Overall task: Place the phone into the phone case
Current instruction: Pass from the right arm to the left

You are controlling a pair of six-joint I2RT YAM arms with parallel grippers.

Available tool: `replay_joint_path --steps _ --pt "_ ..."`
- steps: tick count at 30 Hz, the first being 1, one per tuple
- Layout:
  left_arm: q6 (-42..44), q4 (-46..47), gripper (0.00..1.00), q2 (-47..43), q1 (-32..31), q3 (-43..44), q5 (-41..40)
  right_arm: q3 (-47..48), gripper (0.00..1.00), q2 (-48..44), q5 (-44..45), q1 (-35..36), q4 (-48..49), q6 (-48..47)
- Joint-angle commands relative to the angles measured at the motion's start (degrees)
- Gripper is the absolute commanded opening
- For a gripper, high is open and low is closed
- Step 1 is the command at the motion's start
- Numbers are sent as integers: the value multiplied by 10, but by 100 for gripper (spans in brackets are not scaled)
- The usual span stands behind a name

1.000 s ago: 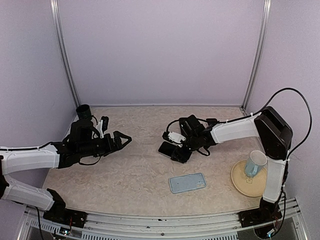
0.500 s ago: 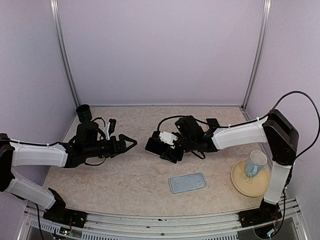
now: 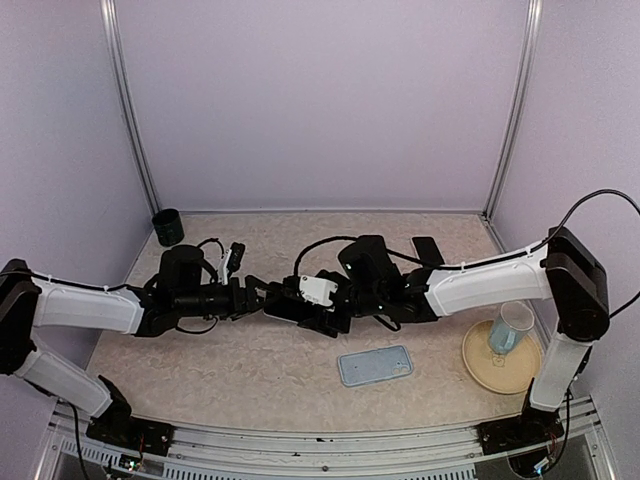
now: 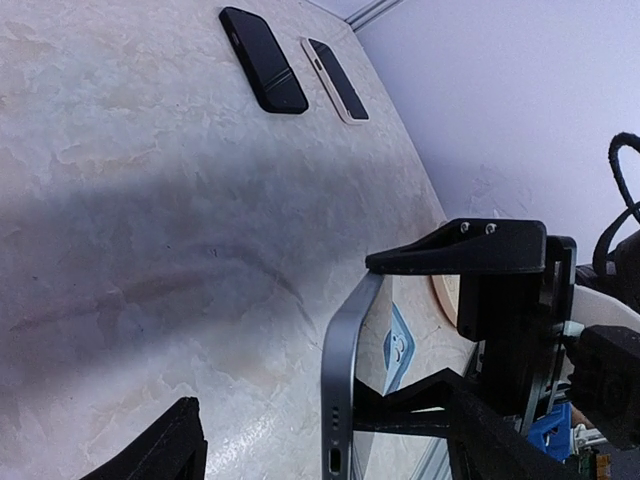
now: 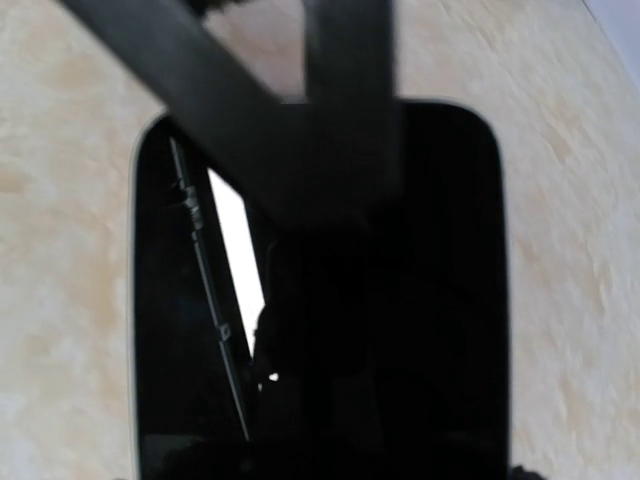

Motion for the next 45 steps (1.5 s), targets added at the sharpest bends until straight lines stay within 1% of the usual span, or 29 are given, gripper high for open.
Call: replay_joint_path --steps 1,4,7,14,16,19,20,23,29,32,38,41,43,45 --pt "8 24 78 8 -6 11 26 17 69 -26 11 13 33 -20" --pt "7 27 75 11 -8 13 31 23 69 -23 16 21 30 -27" --pt "4 34 68 14 -9 13 37 30 69 -17 21 27 27 -33" --pt "0 40 64 26 -11 20 58 44 69 -11 37 39 23 -48" --pt "-1 41 61 29 -11 22 63 46 69 -11 38 41 22 -52" --pt "-2 43 59 33 -13 23 66 51 69 -8 42 44 17 -58" --pt "-2 45 56 33 -14 23 67 52 69 -6 45 45 15 -61" --pt "-2 45 54 34 -15 23 67 54 69 0 56 48 12 -69" --pt "-4 50 42 35 -16 19 68 52 69 8 72 52 10 -76" --pt "-5 55 33 37 -17 18 69 49 69 9 73 52 10 -77" --pt "-7 59 26 42 -18 15 71 42 69 6 81 52 16 -80" --pt "-7 60 18 44 -19 14 70 40 69 4 83 52 17 -81" --pt "-7 61 16 44 -19 13 69 39 69 3 84 52 18 -82" --pt "-7 61 11 45 -19 12 69 39 70 4 85 52 19 -83"
